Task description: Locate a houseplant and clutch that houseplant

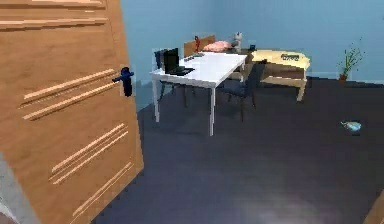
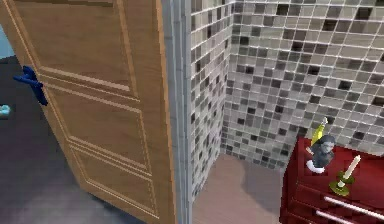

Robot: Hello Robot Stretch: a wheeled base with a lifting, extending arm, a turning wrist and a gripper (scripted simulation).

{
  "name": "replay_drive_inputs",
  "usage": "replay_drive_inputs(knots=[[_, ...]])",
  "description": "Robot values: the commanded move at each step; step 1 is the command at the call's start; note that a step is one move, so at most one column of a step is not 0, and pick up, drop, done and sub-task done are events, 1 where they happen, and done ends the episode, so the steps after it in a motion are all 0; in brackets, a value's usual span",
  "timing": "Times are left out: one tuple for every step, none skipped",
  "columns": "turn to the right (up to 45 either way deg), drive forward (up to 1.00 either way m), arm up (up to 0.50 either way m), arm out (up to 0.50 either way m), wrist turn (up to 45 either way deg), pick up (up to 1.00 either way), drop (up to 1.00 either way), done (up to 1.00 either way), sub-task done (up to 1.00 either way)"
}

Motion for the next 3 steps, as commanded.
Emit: replay_drive_inputs(knots=[[0.0,0.20,0.00,0.00,0.0,0.00,0.00,0.00,0.00],[27.0,0.00,0.00,0.00,0.0,0.00,0.00,0.00,0.00],[0.0,1.00,0.00,0.00,0.0,0.00,0.00,0.00,0.00]])
